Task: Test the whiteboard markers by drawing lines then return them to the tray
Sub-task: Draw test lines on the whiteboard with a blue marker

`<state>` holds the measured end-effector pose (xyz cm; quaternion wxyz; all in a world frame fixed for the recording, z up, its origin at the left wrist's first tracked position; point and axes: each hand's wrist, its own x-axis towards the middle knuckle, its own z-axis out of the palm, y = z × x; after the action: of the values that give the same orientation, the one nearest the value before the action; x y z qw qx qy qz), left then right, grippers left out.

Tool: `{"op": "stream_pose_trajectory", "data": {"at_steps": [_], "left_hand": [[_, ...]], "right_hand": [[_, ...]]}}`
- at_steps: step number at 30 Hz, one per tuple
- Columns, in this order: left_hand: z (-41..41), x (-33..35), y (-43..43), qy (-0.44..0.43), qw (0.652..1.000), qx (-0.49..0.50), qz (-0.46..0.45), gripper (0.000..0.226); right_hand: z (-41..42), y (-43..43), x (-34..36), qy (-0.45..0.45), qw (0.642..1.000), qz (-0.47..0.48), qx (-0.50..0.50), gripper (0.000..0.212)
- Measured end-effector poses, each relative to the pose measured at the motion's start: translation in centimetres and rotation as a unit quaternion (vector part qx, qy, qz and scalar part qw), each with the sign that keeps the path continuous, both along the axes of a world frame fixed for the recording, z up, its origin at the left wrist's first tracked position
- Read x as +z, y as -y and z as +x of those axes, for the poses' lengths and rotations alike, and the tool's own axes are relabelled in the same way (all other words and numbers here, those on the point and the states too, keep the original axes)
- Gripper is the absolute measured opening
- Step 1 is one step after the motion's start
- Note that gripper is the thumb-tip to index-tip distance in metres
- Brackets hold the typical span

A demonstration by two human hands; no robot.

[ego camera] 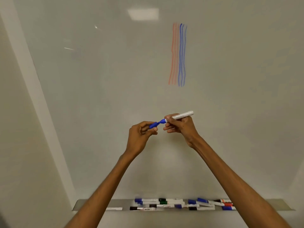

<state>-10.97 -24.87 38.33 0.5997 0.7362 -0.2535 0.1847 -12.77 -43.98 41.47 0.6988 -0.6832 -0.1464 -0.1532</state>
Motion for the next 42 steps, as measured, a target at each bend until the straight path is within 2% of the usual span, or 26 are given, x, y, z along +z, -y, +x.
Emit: {"op": "stream_pose_trajectory", "data": {"at_steps": [8, 14, 18, 23, 38, 42], "left_hand": [[0.1, -2.6, -1.4, -0.023, 0.995, -0.017, 0.094, 0.024], [0.6, -6.2, -2.9, -0.062, 0.99, -0.032, 0.122, 0.026], [1.4, -9.1, -4.4, -0.062, 0.989, -0.013, 0.13, 0.028], [2.8, -11.6, -7.3, -0.032, 0.982, 0.047, 0.183, 0.023], [6.7, -20.9, -15.3, -0.074, 0.948, 0.076, 0.299, 0.034], [7.9, -24.0, -17.7, -0.107, 0.937, 0.06, 0.327, 0.036]], "right_hand": [[0.3, -1.5, -3.9, -0.057, 0.998, -0.016, 0.01, 0.02], [0.9, -4.2, -8.0, -0.08, 0.996, 0.008, -0.047, 0.021], [1.6, -7.2, -10.4, -0.098, 0.992, 0.044, -0.068, 0.015], [3.3, -10.9, -13.3, -0.138, 0.984, 0.074, -0.086, 0.021], [7.4, -20.1, -23.7, -0.288, 0.933, 0.188, -0.101, 0.021], [8.3, -21.6, -27.0, -0.332, 0.925, 0.163, -0.089, 0.022]]}}
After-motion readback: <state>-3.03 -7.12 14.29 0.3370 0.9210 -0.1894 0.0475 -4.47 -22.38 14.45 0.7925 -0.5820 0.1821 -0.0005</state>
